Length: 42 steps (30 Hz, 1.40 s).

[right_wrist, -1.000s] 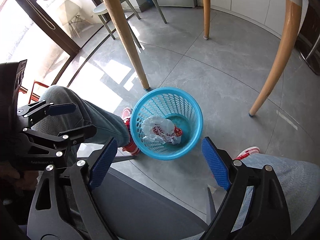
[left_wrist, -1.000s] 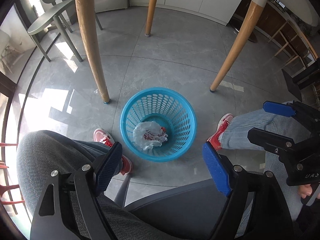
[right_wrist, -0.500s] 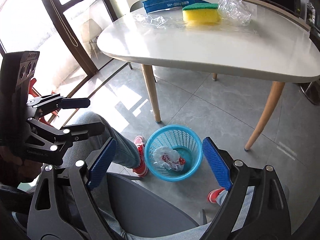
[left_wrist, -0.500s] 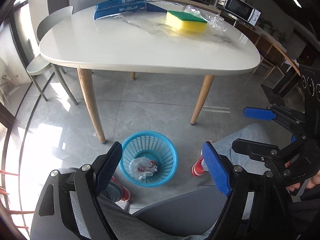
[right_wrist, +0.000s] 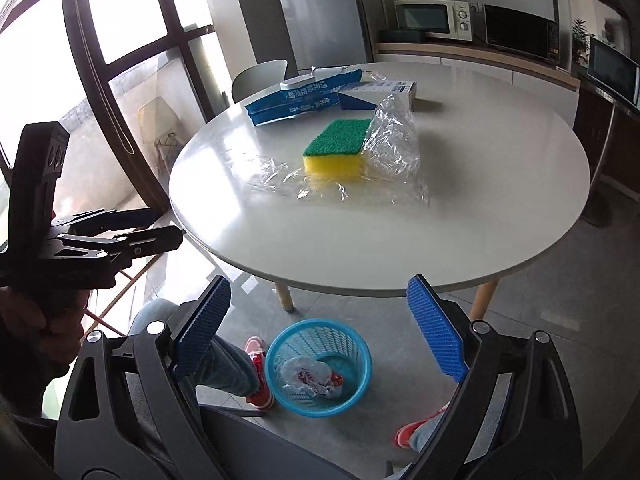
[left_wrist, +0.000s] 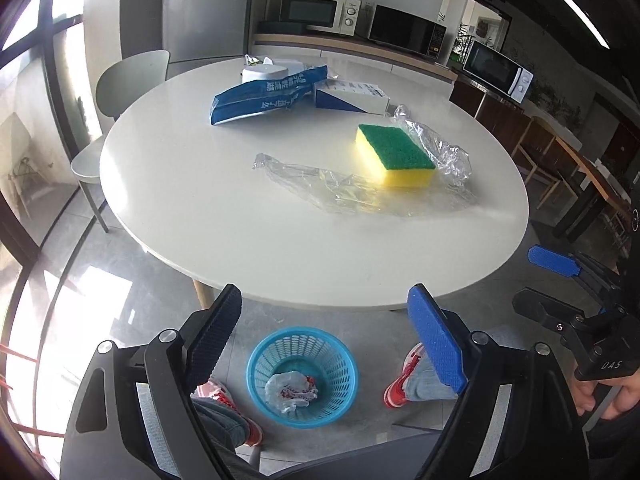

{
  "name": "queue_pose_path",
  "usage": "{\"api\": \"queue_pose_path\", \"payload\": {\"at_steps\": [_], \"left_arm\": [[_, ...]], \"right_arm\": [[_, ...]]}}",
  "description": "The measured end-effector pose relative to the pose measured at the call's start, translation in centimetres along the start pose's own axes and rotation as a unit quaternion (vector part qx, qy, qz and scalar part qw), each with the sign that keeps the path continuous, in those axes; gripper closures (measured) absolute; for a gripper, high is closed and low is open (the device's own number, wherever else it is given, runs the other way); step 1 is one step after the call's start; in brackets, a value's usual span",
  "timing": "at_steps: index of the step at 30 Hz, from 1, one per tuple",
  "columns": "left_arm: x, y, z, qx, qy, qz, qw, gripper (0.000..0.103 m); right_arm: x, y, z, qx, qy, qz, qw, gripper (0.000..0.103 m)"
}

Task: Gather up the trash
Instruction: 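Raise both tools back toward the table, then grasp the clear plastic wrapper with the right tool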

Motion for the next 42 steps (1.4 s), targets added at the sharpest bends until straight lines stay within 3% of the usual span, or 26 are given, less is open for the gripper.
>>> {"api": "queue_pose_path", "payload": {"at_steps": [6, 21, 24, 28, 33, 35, 37, 42], "left_arm": [[-0.6, 1.2, 2.7, 0.008, -0.009, 0.000, 0.9999, 0.019], [-3.6, 4.8, 6.4, 0.003, -0.068, -0.019, 0.9975, 0.022], [-4.2, 5.6, 6.5, -0.007, -0.076, -0.020, 0.9969, 0.035], [-5.0, 6.6, 6.7, -0.013, -0.090, -0.025, 0.9956, 0.062], [-5.8, 7.0, 7.1, -0.008, -0.102, -0.032, 0.9943, 0.084], [-5.9, 7.2, 7.2, -0.011, -0.100, -0.033, 0.9943, 0.098], [-6.0, 7.2, 7.3, -0.008, -0.103, -0.037, 0.9940, 0.100], [-5.7, 6.3, 7.6, 0.012, -0.098, -0.040, 0.9943, 0.102]], "right_arm": [[1.9, 1.0, 2.3, 0.014, 0.029, -0.029, 0.999, 0.017], [4.3, 6.2, 8.0, 0.022, 0.075, -0.040, 0.996, 0.016], [4.8, 8.0, 9.0, 0.014, 0.084, -0.038, 0.996, 0.016], [4.9, 9.4, 9.8, 0.018, 0.092, -0.028, 0.995, 0.019], [4.8, 11.0, 9.7, 0.003, 0.095, -0.013, 0.995, 0.038], [4.6, 11.4, 9.6, 0.000, 0.092, -0.011, 0.996, 0.049], [4.5, 11.5, 9.4, 0.000, 0.091, -0.009, 0.996, 0.058], [4.6, 10.8, 9.6, 0.015, 0.096, -0.013, 0.995, 0.066]]}}
Point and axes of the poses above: each gripper's, at about its wrist camera, not at the fingertips, and y roughly the way its jaws point, x to its right, z to its top, the point moved 5 cm from there along y, roughly the way its jaws point, and after that the axes turned 13 degrees about -z, right-handed, at the moved point
